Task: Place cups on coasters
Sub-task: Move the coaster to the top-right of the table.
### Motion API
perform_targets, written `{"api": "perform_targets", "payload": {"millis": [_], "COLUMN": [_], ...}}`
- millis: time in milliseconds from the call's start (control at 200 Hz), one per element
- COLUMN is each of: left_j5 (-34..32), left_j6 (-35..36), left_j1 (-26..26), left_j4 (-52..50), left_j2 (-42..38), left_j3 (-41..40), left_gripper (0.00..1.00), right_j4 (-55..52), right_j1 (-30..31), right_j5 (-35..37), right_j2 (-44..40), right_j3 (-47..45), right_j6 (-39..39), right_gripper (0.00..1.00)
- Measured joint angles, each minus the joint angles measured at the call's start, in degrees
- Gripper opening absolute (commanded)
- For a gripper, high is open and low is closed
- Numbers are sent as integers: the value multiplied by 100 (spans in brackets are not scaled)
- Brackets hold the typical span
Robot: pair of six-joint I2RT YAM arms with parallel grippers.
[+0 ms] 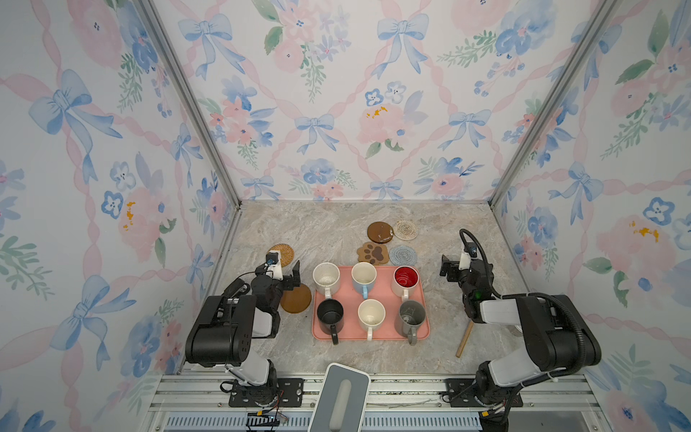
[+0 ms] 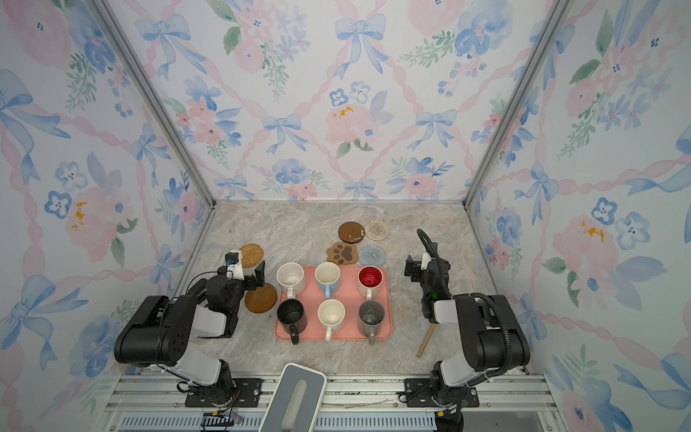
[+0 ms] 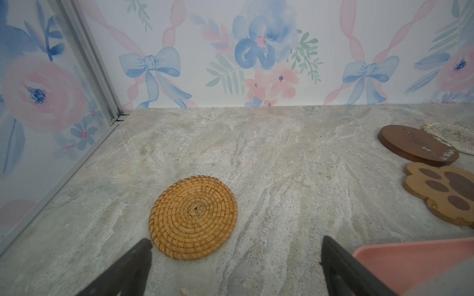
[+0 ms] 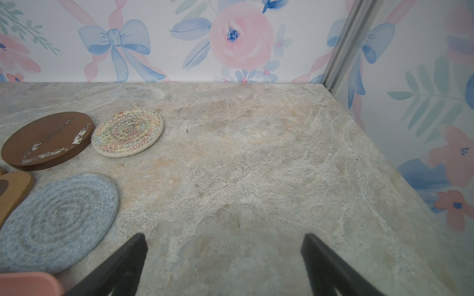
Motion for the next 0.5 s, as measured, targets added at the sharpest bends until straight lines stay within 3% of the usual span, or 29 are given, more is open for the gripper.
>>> {"api": "perform_targets", "payload": {"millis": [225, 305, 500], "left_j5": [-205, -308, -603], "left_j6": [-13, -22, -103], "left_j1": [0, 0, -48], "left_j4": [-273, -763, -1526], "left_j2": [-129, -461, -1274], "left_j3": [61, 227, 651], "left_gripper": [97, 95, 95], "right_j4": [-483, -1423, -2885], "right_j1": [-7, -7, -4], "right_j5": [7, 44, -94], "right_j2": [-52, -170, -501], "right_j3": [140, 643, 1969], "right_j6": [11, 7, 20], "right_gripper": [99, 91, 90]}}
